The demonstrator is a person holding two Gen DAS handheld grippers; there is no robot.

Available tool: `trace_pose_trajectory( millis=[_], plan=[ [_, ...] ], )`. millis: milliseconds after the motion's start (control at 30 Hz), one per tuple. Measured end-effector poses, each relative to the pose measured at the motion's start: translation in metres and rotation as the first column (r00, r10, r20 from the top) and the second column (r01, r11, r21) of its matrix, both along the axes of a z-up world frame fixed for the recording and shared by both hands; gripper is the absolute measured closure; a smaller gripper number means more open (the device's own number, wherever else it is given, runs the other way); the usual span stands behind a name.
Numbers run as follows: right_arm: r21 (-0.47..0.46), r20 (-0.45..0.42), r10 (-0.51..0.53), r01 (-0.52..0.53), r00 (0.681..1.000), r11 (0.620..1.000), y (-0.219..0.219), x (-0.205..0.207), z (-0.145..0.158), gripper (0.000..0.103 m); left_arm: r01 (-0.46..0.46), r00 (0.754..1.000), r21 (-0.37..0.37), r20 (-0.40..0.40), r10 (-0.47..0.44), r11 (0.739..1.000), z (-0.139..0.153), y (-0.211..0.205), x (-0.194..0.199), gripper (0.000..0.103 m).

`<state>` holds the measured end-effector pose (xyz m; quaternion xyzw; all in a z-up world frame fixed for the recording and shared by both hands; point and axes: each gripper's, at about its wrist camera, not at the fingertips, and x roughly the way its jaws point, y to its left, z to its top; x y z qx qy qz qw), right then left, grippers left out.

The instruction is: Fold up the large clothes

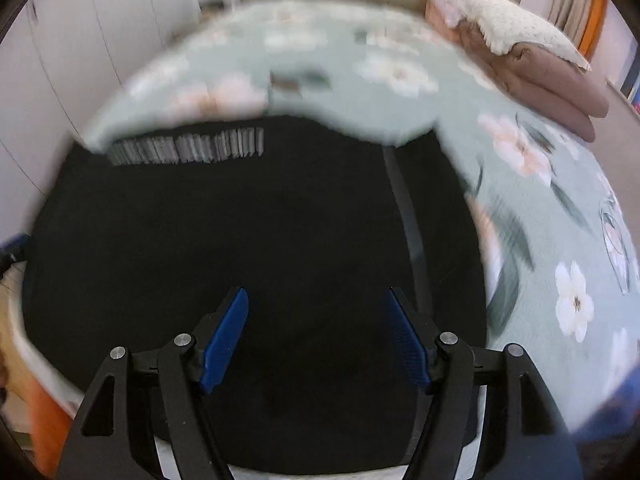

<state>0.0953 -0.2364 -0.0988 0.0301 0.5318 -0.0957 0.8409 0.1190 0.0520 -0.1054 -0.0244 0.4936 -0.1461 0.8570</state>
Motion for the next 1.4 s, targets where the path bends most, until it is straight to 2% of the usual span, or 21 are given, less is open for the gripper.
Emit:
trace_pose_trajectory(
  millis=[33,67,133,200,300,367,467,600,667,767,867,933,1000,1100,1233,1400],
  plan=[
    [0.049,-0.034,-0.02,0.022,0.999,0.999,-0.006,0.0,-0.019,0.03,-0.024,0.999,-0.006,-0.044,0.024,1.0,-0.017,0.001,0.006,0.052],
    [0.086,-0.018,-0.05,0.052,0.999,0.995,-0.014,-0.002,-0.028,0.03,-0.048,0.998,-0.029,-0.049,0.047,0.998,-0.025,0.005,0.008,0.051],
    [0.118,0.016,-0.079,0.077,0.997,0.99,-0.021,-0.001,-0.03,0.03,-0.078,0.995,-0.07,-0.074,0.073,0.995,-0.023,0.011,0.012,0.051],
    [0.13,0.0,-0.113,0.112,0.994,0.985,-0.026,0.001,-0.031,0.03,-0.094,0.992,-0.061,-0.095,0.088,0.994,-0.019,0.011,0.017,0.051],
    [0.122,-0.068,-0.215,0.222,0.974,0.967,-0.032,0.002,-0.022,0.03,-0.053,0.998,0.058,-0.012,0.054,0.997,0.004,-0.004,0.0,0.053],
    [0.124,-0.093,-0.239,0.249,0.967,0.96,-0.026,-0.003,-0.011,0.029,-0.014,0.998,0.089,0.056,0.009,0.996,0.027,-0.014,-0.026,0.052],
    [0.18,0.001,-0.195,0.191,0.981,0.965,-0.004,-0.018,0.031,0.029,-0.003,0.99,0.101,0.142,-0.011,0.995,0.066,-0.02,-0.057,0.052],
    [0.093,0.191,-0.126,0.11,0.973,0.99,0.032,-0.028,0.115,0.026,0.015,0.96,0.098,0.277,-0.042,0.995,0.135,-0.025,-0.089,0.052],
    [0.074,0.292,-0.094,0.075,0.952,0.994,0.056,-0.037,0.158,0.015,0.021,0.931,0.077,0.361,-0.047,0.997,0.174,-0.024,-0.11,0.051],
    [0.021,0.422,-0.048,0.043,0.905,0.999,0.093,-0.075,0.211,0.009,0.002,0.882,0.034,0.472,-0.018,0.999,0.227,-0.022,-0.144,0.037],
    [-0.092,0.472,-0.017,0.068,0.882,0.993,0.111,-0.097,0.237,0.008,-0.012,0.84,0.001,0.542,0.009,1.0,0.259,-0.015,-0.168,0.031],
    [-0.117,0.497,-0.028,0.099,0.867,0.988,0.11,-0.118,0.243,0.007,-0.036,0.819,0.004,0.573,0.028,0.999,0.269,-0.014,-0.182,0.03],
    [-0.101,0.518,-0.046,0.114,0.854,0.988,0.109,-0.129,0.246,0.006,-0.05,0.801,0.011,0.597,0.033,0.999,0.276,-0.018,-0.194,0.03],
    [-0.075,0.529,-0.057,0.113,0.847,0.991,0.108,-0.135,0.243,0.006,-0.033,0.791,0.023,0.612,0.012,0.999,0.279,-0.028,-0.203,0.03],
    [-0.061,0.543,-0.075,0.128,0.836,0.99,0.111,-0.142,0.245,0.006,-0.062,0.778,0.05,0.628,0.017,0.997,0.28,-0.039,-0.213,0.03],
    [-0.041,0.527,-0.096,0.138,0.845,0.99,0.112,-0.134,0.224,0.006,-0.079,0.798,0.058,0.602,0.028,0.995,0.254,-0.048,-0.202,0.03]
  ],
)
